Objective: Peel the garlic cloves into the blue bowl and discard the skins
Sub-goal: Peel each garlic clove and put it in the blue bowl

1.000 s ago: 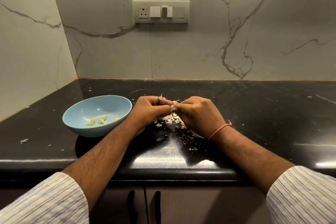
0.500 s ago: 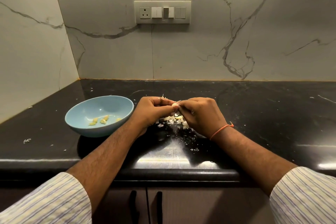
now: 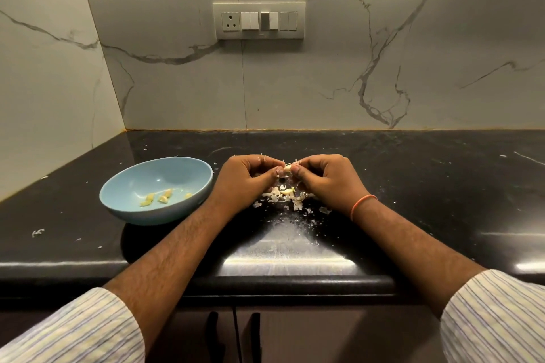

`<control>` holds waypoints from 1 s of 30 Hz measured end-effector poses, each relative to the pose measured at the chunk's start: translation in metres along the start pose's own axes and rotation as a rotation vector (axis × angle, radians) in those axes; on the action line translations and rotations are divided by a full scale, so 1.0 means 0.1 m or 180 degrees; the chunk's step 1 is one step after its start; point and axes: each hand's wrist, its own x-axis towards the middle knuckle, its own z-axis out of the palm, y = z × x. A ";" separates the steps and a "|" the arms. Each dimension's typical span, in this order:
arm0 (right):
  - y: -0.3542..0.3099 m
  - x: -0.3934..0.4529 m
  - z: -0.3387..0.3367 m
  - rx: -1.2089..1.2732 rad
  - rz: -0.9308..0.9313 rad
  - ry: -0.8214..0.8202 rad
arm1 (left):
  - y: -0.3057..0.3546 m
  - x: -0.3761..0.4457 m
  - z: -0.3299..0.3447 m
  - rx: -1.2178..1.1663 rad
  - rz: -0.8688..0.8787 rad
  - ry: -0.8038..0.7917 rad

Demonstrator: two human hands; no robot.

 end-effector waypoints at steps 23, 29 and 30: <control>0.08 0.02 -0.04 0.0807 -0.0054 -0.0083 | -0.02 -0.01 0.01 0.0258 0.0239 -0.0043; 0.07 0.01 -0.02 0.0615 -0.0111 -0.0108 | -0.01 -0.01 0.02 0.0402 0.0240 -0.0020; 0.07 0.01 -0.02 0.0560 -0.0124 -0.0106 | -0.01 -0.01 0.02 0.0455 0.0237 -0.0004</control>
